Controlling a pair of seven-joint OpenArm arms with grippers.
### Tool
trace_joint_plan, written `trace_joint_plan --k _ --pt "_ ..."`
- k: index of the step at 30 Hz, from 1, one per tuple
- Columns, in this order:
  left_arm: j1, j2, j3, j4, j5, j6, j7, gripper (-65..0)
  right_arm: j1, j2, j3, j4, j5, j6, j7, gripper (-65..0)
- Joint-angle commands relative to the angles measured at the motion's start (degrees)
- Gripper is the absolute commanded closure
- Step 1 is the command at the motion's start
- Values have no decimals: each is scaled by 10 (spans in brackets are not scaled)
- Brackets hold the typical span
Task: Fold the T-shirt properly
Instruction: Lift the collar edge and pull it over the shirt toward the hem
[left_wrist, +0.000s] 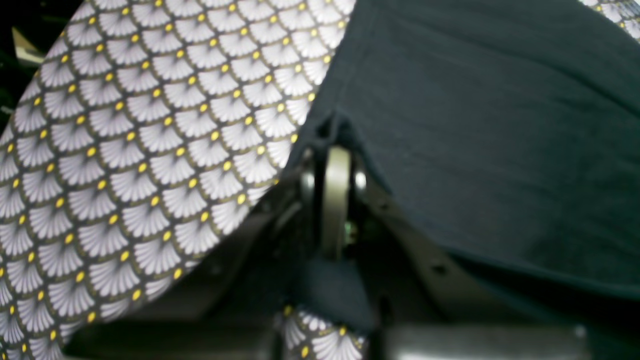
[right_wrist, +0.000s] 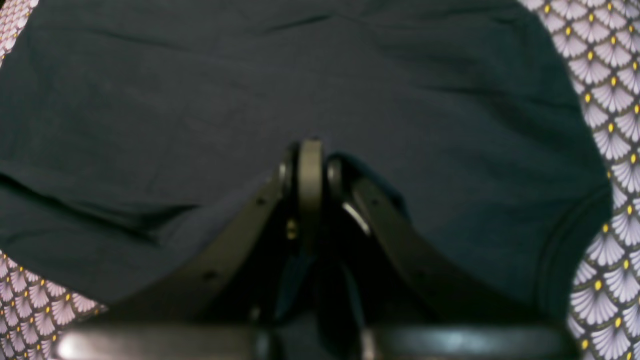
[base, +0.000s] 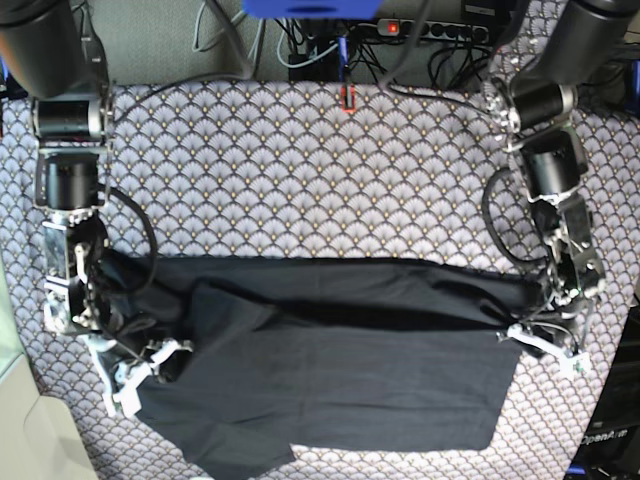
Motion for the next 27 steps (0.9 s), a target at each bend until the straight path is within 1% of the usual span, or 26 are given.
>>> trace_joint_plan --k 1,6,7,10,13,16,18,19,21,24,27 --pt "-18 -8 0 12 0 2 -16 0 20 9 3 10 7 3 14 0" --pt "-15 -8 -3 12 0 2 -14 0 20 11 7 10 7 1 15 0" --pt "-14 -8 -3 12 0 2 -14 -14 20 11 7 10 7 1 15 -10" --pt "-12 -8 -4 12 0 2 -14 -114 16 10 8 9 7 0 15 -101" --pt "-3 -8 -4 18 -2 2 -14 -254 15 8 9 8 7 0 15 -222" --pt "0 -8 -4 18 -2 0 -15 -376 18 8 16 -8 8 3 15 -335" --pt "0 -8 -4 18 -3 -1 -15 -431 20 8 17 -19 10 3 15 -401" --pt "0 -8 -4 18 -3 -1 -15 -443 19 9 17 -19 10 3 16 -424" --pt "0 -8 -4 18 -3 -2 -15 -445 14 11 25 -19 10 3 16 -445" --pt "9 -8 -4 18 -4 -4 -15 -445 -6 11 70 -15 10 3 16 -444" --pt "17 -6 -4 32 -4 -4 -13 -444 -37 13 101 25 10 3 15 -444"
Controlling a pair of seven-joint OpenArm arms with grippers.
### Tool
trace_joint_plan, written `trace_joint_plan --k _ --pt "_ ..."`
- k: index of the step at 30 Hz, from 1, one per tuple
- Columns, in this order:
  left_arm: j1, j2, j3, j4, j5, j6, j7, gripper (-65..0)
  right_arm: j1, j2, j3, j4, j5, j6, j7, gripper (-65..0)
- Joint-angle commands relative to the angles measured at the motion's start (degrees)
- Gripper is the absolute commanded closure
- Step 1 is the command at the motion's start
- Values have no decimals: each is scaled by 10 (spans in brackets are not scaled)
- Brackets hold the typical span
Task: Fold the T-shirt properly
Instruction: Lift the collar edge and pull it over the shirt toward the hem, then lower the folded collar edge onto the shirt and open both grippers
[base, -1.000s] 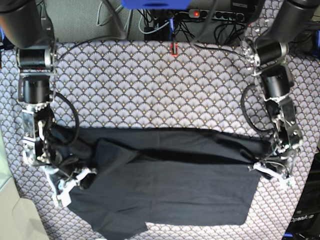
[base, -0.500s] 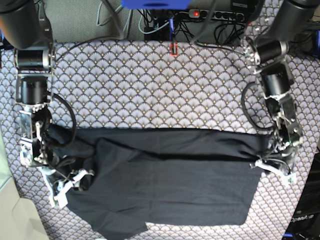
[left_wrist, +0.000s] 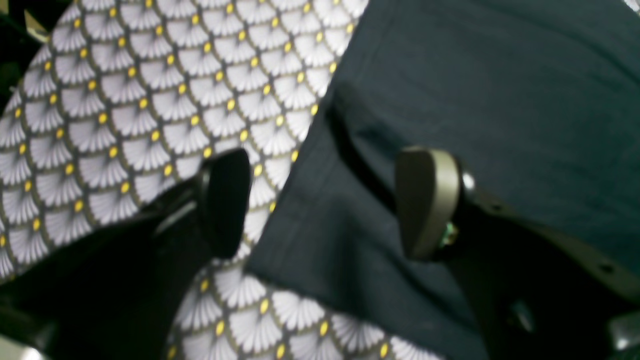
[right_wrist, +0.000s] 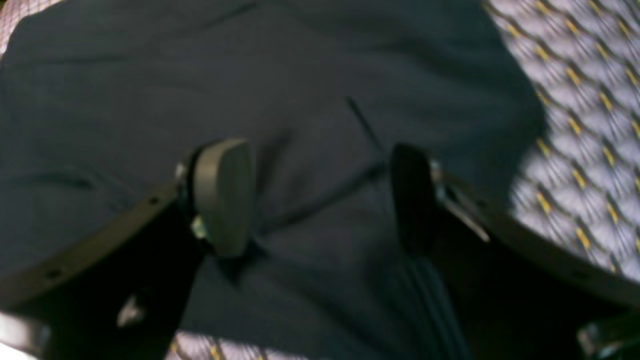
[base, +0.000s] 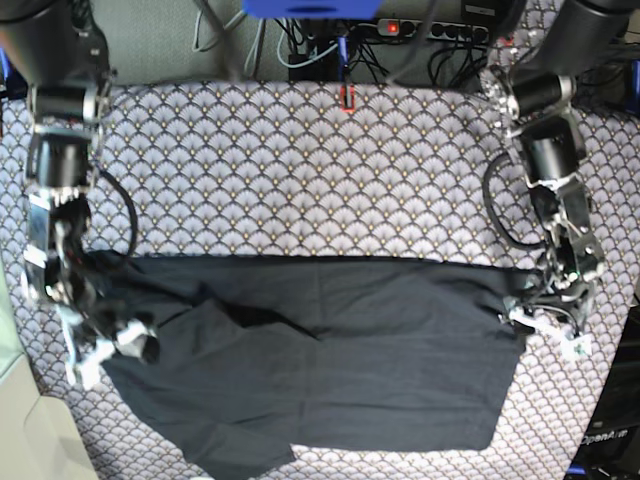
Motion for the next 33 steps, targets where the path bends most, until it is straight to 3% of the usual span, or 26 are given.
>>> trace_joint_plan --k 1,8,13,15,28,33 --pt "-7 -6 0 21 -4 -4 -15 -444 5 11 9 28 10 3 13 -444" --pt "17 -2 0 57 -5 -4 -16 -433 -77 17 13 119 10 3 13 -444" --pt "18 -3 0 52 -5 -4 -16 -279 -95 17 13 117 9 3 14 -444" --pt "18 -3 0 52 -5 -4 -16 -245 -95 17 13 117 8 3 16 -444" --pt "47 -1 -65 50 -5 -3 -17 -248 -127 33 14 117 8 3 46 -444" --pt "51 -1 -65 25 -5 -3 -18 -328 -128 31 14 117 8 3 46 -444"
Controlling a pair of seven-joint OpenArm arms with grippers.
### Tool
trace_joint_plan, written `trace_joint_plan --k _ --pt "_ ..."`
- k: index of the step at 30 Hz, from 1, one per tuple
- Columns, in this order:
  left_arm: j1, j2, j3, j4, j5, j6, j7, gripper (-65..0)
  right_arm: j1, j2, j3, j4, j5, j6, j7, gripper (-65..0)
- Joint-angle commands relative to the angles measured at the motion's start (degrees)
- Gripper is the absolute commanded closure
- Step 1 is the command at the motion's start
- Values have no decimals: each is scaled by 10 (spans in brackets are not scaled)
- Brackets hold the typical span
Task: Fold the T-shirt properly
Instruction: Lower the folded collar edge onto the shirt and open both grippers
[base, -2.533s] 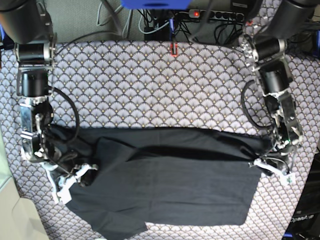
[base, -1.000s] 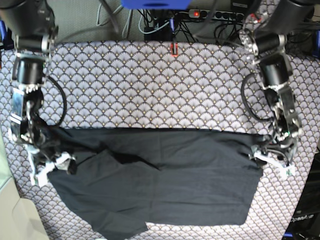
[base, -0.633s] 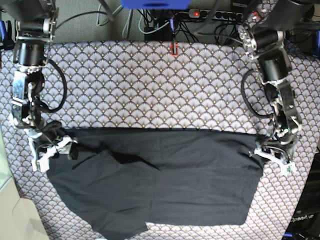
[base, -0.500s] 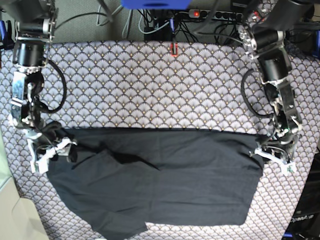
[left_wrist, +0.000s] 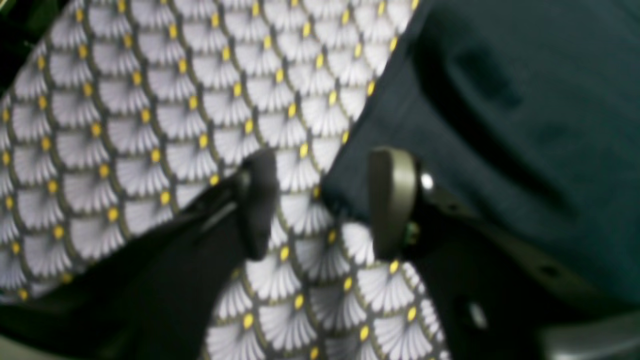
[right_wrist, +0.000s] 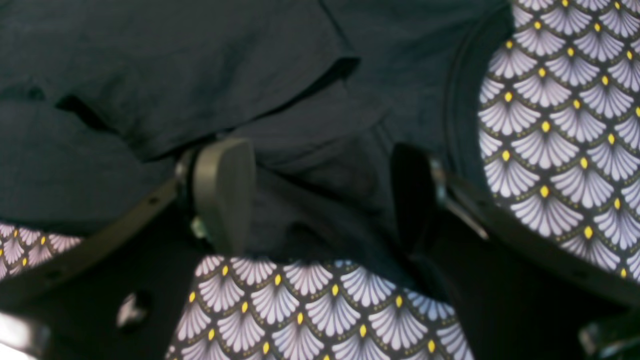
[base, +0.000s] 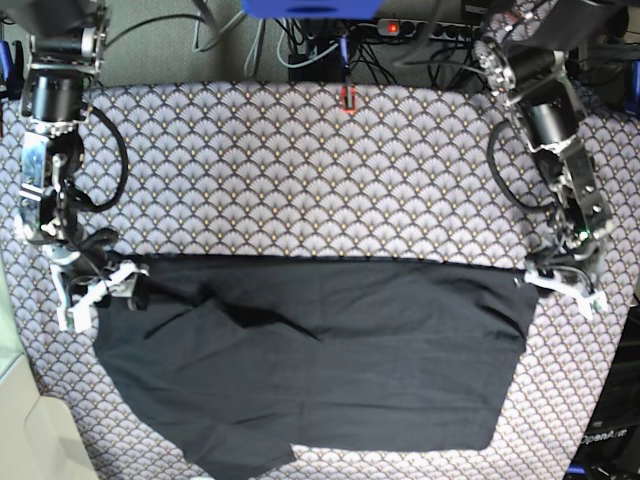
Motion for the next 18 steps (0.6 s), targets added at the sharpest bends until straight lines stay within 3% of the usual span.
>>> trace_joint_plan --k 1,7,18 --pt "-16 -5 -1 -8 -4 -2 -20 -349 12 7 3 10 6 3 15 -444" --pt "-14 -5 -1 -64 -4 -2 -88 -390 12 6 2 10 6 3 14 -444" --pt "-17 8 0 -99 -4 -2 -120 -390 4 6 1 10 6 3 14 -444"
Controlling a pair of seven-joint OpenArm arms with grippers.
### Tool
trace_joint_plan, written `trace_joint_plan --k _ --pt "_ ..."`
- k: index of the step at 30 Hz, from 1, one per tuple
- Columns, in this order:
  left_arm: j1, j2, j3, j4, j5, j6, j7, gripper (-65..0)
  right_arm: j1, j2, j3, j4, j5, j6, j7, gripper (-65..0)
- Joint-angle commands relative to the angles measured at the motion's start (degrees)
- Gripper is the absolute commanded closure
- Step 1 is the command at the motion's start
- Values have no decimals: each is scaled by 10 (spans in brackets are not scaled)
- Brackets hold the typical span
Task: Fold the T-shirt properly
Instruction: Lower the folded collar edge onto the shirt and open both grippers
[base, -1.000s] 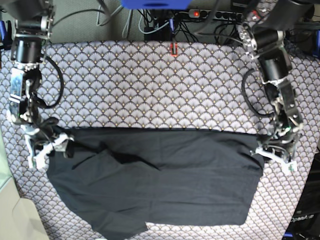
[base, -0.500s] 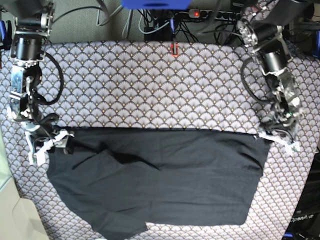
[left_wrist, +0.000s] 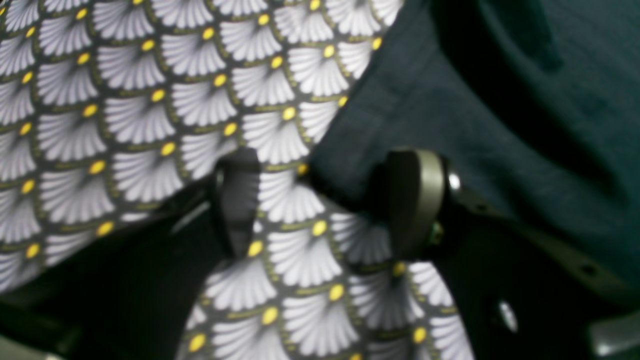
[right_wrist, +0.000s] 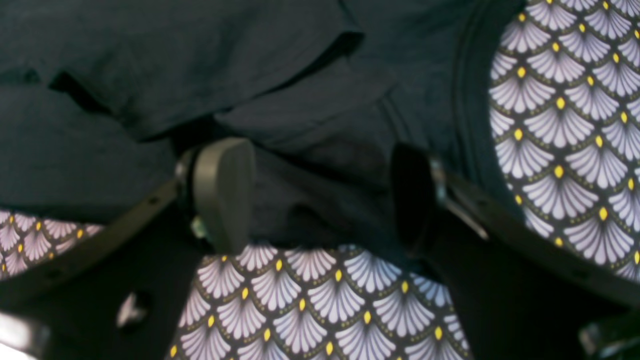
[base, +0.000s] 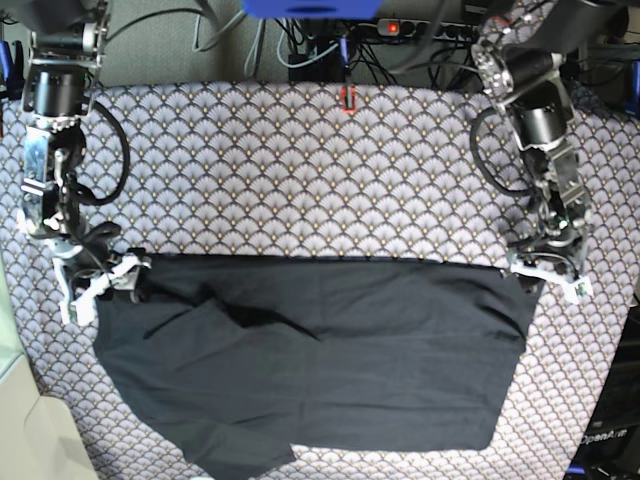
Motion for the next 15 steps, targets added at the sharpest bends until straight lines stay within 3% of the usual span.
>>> trace_joint_plan --k 1,12,15 --pt "-11 1 0 6 -3 -4 9 -389 14 8 3 10 6 3 15 -444" --pt "-27 3 1 0 -3 -4 8 -379 14 11 5 10 6 3 15 -444" --pt "-28 3 1 0 -3 -4 8 -262 14 11 5 10 6 3 15 -444"
